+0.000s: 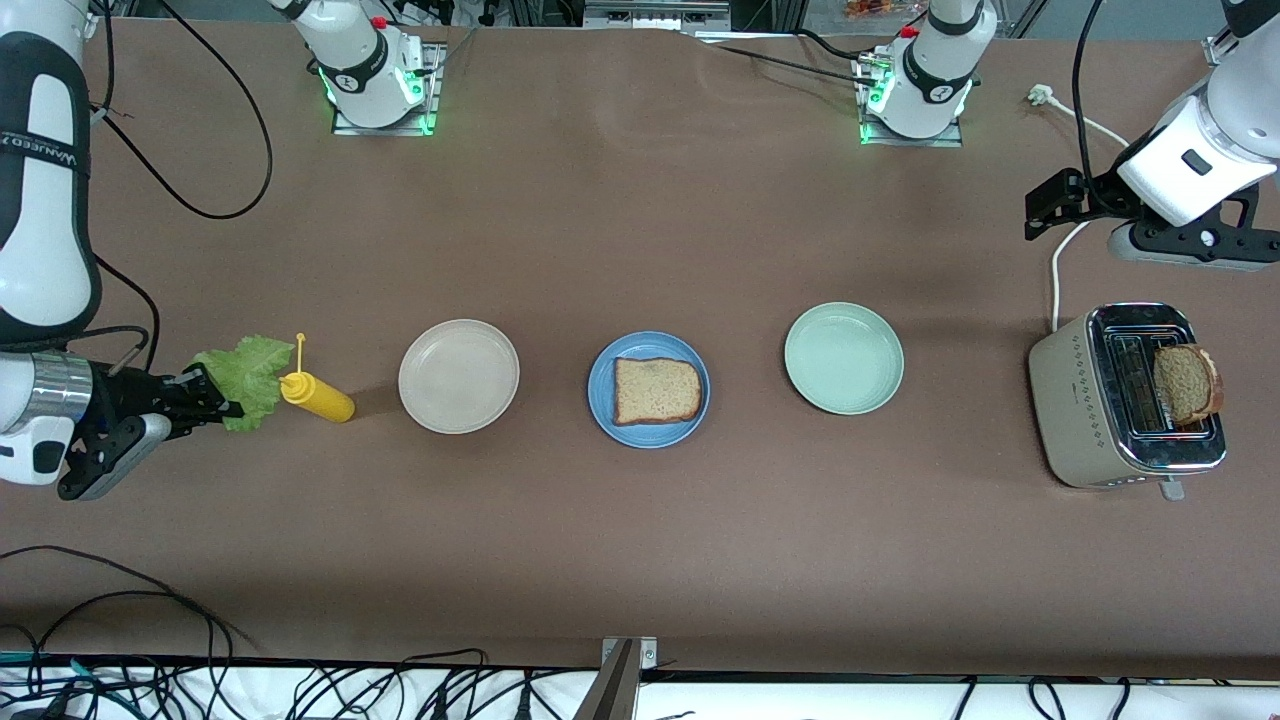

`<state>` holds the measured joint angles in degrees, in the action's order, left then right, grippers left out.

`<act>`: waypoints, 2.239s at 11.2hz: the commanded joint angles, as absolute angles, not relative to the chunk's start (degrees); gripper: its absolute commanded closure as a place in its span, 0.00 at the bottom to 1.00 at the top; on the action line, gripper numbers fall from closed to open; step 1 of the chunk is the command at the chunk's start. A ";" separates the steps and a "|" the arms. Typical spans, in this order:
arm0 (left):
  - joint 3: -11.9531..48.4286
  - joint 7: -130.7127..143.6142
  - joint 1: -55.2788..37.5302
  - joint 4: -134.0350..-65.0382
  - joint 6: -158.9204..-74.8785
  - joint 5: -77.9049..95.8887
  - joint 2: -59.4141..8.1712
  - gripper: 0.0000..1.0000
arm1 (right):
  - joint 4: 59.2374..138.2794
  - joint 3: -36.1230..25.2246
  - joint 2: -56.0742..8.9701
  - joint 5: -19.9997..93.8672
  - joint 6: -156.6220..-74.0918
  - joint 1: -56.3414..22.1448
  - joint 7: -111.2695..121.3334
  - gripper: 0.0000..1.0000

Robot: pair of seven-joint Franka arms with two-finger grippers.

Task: Make sandwich in blue plate with both arms
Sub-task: 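Lift the lettuce leaf up with the right gripper, then carry the lettuce leaf with the right gripper over the blue plate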

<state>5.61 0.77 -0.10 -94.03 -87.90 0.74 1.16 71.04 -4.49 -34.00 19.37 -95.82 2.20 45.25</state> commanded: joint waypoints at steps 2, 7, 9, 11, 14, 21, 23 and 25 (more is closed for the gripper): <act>5.54 0.35 -0.70 -92.37 -87.89 1.85 0.44 0.00 | 70.23 -4.22 -31.12 18.46 -90.28 -0.96 32.82 1.00; 5.54 0.35 -0.79 -92.29 -87.89 2.02 0.44 0.00 | 69.61 -4.48 -30.94 18.63 -91.75 -10.97 9.97 1.00; 5.45 0.35 -0.62 -92.29 -87.89 2.11 0.35 0.00 | 69.43 -4.57 -31.46 18.72 -93.51 -14.66 2.67 1.00; 5.45 0.44 -0.44 -92.29 -87.98 2.20 0.35 0.00 | 68.39 -4.74 -33.65 18.72 -96.23 -18.70 -4.01 1.00; 5.36 0.44 -0.26 -92.29 -87.98 3.08 0.18 0.00 | 65.49 -6.15 -36.38 18.72 -97.38 -24.68 -14.46 1.00; 5.19 0.44 -0.09 -92.29 -87.98 3.43 0.00 0.00 | 64.34 -8.77 -45.16 18.28 -113.80 -39.53 -43.11 1.00; 5.19 0.44 -0.09 -92.29 -87.98 3.52 0.00 0.00 | 61.36 -10.45 -48.67 18.11 -116.97 -42.09 -49.80 1.00; 5.19 0.44 -0.09 -92.29 -87.98 3.52 -0.09 0.00 | 59.77 -11.95 -51.76 18.02 -120.75 -44.20 -52.55 1.00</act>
